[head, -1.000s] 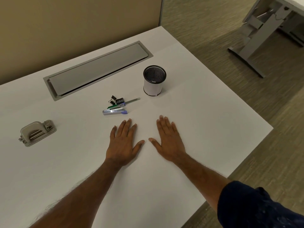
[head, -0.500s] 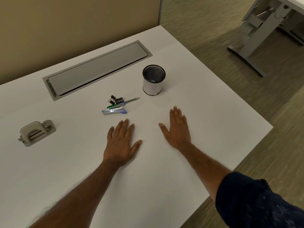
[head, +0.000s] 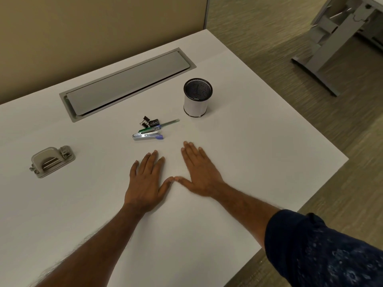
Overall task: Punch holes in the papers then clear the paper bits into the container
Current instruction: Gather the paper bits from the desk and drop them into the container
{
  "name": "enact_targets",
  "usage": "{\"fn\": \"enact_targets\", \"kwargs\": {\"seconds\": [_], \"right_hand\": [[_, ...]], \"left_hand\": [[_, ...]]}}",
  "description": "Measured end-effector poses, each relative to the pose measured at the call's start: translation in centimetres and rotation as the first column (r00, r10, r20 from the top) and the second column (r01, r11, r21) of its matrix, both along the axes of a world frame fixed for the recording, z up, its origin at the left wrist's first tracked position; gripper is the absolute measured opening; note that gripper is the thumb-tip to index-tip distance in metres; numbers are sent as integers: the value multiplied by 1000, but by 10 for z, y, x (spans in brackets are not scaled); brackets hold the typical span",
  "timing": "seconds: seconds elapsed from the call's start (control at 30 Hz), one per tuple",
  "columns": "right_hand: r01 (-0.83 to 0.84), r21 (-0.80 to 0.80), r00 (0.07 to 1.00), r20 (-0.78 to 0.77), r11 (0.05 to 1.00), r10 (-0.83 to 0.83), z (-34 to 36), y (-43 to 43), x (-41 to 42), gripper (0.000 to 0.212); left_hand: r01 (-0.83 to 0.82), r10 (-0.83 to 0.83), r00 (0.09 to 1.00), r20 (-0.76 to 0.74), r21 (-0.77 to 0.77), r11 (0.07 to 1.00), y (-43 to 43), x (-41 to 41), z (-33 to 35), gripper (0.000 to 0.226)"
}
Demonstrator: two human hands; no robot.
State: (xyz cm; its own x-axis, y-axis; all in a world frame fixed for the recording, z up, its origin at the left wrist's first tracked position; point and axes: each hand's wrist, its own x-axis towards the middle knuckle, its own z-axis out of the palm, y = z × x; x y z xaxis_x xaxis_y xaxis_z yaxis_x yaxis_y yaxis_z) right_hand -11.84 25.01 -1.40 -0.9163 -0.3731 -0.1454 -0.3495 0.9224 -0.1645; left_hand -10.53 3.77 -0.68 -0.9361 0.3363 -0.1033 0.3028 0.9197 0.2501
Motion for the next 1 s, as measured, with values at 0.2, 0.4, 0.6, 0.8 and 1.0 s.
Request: {"fn": "enact_targets", "kwargs": {"seconds": [0.2, 0.4, 0.6, 0.8, 1.0], "right_hand": [[-253, -144, 966, 12, 957, 257, 6, 0, 19, 73], [310, -186, 948, -8, 932, -317, 13, 40, -7, 68], [338, -44, 941, 17, 940, -337, 4, 12, 3, 84], [71, -48, 997, 27, 996, -69, 2, -51, 44, 91], [-101, -71, 994, 27, 992, 104, -2, -97, 88, 89]], "left_hand": [[-29, 29, 999, -18, 15, 999, -13, 5, 6, 73], [-70, 71, 997, -31, 10, 997, -37, 15, 9, 72], [-115, 116, 993, -28, 31, 993, -56, 31, 11, 71], [-162, 163, 986, -31, 38, 986, -80, 48, 13, 69], [-231, 233, 972, -16, 61, 971, -110, 70, 13, 69]]}}
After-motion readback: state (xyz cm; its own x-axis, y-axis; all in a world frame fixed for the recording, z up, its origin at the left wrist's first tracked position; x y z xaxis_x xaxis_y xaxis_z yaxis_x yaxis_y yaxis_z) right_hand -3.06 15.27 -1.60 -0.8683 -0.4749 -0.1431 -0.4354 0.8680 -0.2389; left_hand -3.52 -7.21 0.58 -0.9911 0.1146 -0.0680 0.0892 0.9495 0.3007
